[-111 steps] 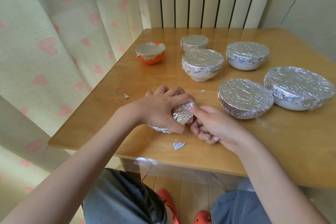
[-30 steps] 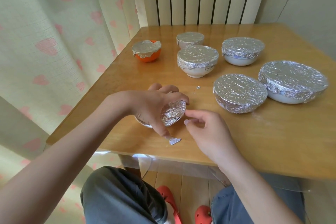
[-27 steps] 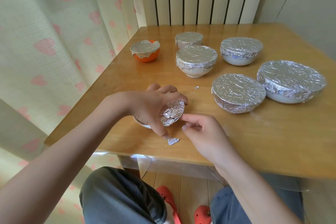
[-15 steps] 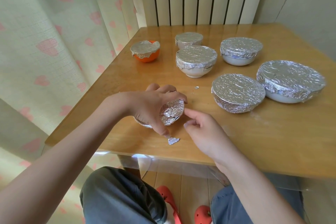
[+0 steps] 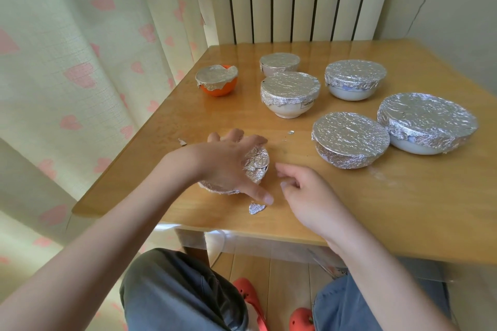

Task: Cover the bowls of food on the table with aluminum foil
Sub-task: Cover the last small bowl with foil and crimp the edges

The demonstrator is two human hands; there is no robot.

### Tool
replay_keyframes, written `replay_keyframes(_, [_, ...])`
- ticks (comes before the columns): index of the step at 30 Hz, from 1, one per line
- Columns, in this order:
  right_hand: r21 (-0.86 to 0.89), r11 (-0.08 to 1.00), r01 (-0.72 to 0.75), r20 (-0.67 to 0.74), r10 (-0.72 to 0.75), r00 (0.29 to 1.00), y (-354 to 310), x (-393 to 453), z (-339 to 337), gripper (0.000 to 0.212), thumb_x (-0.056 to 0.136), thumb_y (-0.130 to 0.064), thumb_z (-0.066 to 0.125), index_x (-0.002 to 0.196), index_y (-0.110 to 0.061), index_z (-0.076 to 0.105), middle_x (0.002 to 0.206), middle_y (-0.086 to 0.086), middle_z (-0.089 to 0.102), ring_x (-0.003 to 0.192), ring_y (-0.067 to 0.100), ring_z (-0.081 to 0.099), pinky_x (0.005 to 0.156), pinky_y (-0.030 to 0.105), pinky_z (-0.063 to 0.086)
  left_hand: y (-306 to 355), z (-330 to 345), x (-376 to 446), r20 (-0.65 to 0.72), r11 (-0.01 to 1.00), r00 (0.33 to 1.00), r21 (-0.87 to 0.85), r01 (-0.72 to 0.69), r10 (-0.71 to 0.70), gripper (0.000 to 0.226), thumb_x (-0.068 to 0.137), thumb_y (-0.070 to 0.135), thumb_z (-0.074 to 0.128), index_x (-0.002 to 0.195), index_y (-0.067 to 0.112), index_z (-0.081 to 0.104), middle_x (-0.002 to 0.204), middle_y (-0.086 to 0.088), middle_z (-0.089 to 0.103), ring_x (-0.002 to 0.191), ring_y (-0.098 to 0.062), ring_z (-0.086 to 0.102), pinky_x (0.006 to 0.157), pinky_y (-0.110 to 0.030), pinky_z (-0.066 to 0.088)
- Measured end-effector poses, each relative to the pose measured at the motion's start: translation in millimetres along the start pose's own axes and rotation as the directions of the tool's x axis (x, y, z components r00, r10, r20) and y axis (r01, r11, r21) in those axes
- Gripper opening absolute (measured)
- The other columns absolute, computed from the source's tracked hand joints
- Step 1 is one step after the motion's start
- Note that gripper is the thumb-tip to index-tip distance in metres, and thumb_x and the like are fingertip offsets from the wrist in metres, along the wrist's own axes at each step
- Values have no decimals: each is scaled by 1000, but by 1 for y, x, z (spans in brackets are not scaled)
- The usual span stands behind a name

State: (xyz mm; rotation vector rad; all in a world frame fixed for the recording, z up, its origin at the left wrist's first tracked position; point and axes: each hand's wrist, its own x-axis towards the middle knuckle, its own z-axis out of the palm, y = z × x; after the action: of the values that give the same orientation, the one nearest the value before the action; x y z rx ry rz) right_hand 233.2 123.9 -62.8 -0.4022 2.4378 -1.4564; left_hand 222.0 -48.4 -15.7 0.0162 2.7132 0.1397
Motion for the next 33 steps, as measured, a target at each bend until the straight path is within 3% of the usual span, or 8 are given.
replay_keyframes(3, [17,998,53,-57,-52,997,1,-16,6,46,97,-9,44,140,-25,45,131,-8,50,99,-5,51,84,10,37,-9,-13,-8,38,997,998,52,-55,53,132,39,86,63,129,67,-31,157,10,-32,143,-29,-32,109,-73,-5])
replay_keyframes(5, [56,997,48,-48,-46,998,0,-25,12,47,96,-11,46,140,-28,44,129,-10,49,98,-7,49,80,6,39,-14,-17,-8,78,985,990,120,-125,116,135,43,78,73,130,68,-29,155,13,-34,142,-24,-34,112,-70,-4])
replay_keyframes(10, [242,970,7,65,-23,998,-10,-38,29,47,95,-10,45,135,-35,46,123,-12,49,96,-6,48,70,-8,33,-12,-11,-2,61,966,970,96,-242,237,105,61,41,83,133,65,11,145,17,11,137,-22,13,104,-45,37])
replay_keyframes(12, [303,953,-15,94,-14,995,-15,-39,34,47,94,-8,46,125,-43,51,117,-14,50,101,-2,48,72,-2,35,-16,-10,-1,27,966,967,53,-253,252,99,56,38,81,128,64,18,136,18,17,130,-19,20,97,-38,38])
replay_keyframes(18, [177,984,38,115,-59,992,-17,-32,36,51,97,-11,43,145,-26,34,133,-8,35,119,6,39,98,16,31,-26,-11,0,-11,966,973,-117,-231,231,93,52,35,74,122,66,22,134,22,24,126,-20,32,98,-39,42])
replay_keyframes(23, [70,987,142,-80,-136,987,-10,-33,43,59,95,-10,46,149,-22,26,135,-5,34,116,16,39,105,36,34,-29,-14,0,-18,944,976,-248,-217,219,91,53,38,75,123,66,25,139,18,27,126,-14,40,99,-31,41])
replay_keyframes(30, [104,970,219,-58,-214,975,-17,-31,55,65,90,-3,47,147,-28,29,117,-17,31,114,20,39,103,38,36,-26,-15,-1,-20,941,985,-294,-169,170,90,56,36,71,130,58,25,136,14,29,116,-15,50,82,-18,44])
replay_keyframes(33, [11,976,216,-21,-215,976,-19,-31,57,69,90,-4,44,151,-22,17,135,-10,26,119,23,34,107,37,31,-25,-13,-3,-41,934,990,-329,-142,136,87,57,38,71,129,56,26,133,12,30,113,-15,51,80,-19,44])
